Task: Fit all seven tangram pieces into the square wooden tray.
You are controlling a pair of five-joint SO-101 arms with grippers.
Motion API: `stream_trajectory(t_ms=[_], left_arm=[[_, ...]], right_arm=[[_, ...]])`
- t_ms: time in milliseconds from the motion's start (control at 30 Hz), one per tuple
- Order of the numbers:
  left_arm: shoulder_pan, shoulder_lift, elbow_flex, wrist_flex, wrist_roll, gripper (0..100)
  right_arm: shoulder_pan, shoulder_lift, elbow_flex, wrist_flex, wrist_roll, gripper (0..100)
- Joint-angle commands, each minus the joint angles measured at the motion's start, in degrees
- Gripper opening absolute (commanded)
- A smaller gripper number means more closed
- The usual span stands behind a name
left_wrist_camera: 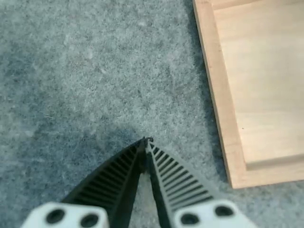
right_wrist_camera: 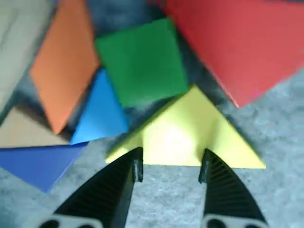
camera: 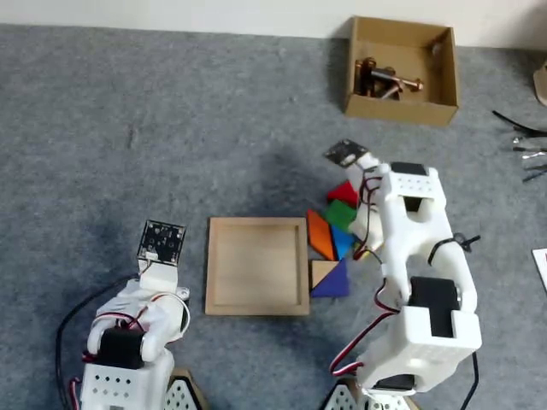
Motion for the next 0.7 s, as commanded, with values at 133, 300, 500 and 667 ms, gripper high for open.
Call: stream_trajectory(t_ms=[133, 300, 500, 667], left_arm=[[0.31, -0.31, 1.10, 0.35, 0.35, 1], [0.31, -0.31, 1.10, 0.35, 0.35, 1], [0.31, -0.31, 1.10, 0.35, 0.35, 1], [0.31, -0.31, 1.10, 0.35, 0.35, 1]], right_arm=[[-2.86, 4.35, 1.27, 2.24, 2.73, 15.2], [-2.77, 4.62, 1.10, 1.80, -1.93, 15.2], [-2.77, 4.62, 1.01, 1.80, -2.55, 15.2], [-2.68, 4.62, 1.19, 1.80, -2.64, 15.2]])
